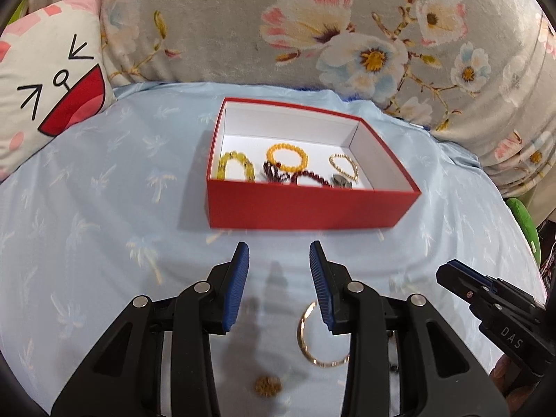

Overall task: Organize jewelry
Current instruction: 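Move the right gripper to the black-bead bracelet while the left approaches the gold bangle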

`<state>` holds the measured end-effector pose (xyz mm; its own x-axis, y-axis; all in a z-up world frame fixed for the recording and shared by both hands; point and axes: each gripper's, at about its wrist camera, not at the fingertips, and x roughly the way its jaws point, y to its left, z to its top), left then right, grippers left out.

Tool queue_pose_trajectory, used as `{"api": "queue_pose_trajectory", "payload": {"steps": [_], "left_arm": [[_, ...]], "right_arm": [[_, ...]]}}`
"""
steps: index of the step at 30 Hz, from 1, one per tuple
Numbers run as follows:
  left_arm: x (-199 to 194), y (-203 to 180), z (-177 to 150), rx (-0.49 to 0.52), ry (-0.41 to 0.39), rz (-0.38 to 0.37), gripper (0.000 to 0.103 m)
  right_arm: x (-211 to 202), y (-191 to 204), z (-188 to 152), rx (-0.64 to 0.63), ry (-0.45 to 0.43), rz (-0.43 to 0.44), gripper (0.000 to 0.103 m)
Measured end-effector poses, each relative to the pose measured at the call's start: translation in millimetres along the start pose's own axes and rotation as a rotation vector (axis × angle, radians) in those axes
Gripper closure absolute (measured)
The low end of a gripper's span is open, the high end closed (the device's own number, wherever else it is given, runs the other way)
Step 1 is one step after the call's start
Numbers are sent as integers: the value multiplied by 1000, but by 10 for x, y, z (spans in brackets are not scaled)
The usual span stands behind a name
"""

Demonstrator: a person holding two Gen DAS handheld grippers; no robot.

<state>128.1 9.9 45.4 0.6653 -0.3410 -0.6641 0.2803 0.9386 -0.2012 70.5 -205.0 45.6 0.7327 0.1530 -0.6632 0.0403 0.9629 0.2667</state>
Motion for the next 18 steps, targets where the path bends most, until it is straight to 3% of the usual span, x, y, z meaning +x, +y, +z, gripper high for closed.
{"api": "queue_pose_trajectory", "payload": {"steps": [18], "left_arm": [[-157, -10, -565, -18, 69, -3, 68]], "right_arm": [[-167, -8, -551, 0, 69, -12, 84]]}}
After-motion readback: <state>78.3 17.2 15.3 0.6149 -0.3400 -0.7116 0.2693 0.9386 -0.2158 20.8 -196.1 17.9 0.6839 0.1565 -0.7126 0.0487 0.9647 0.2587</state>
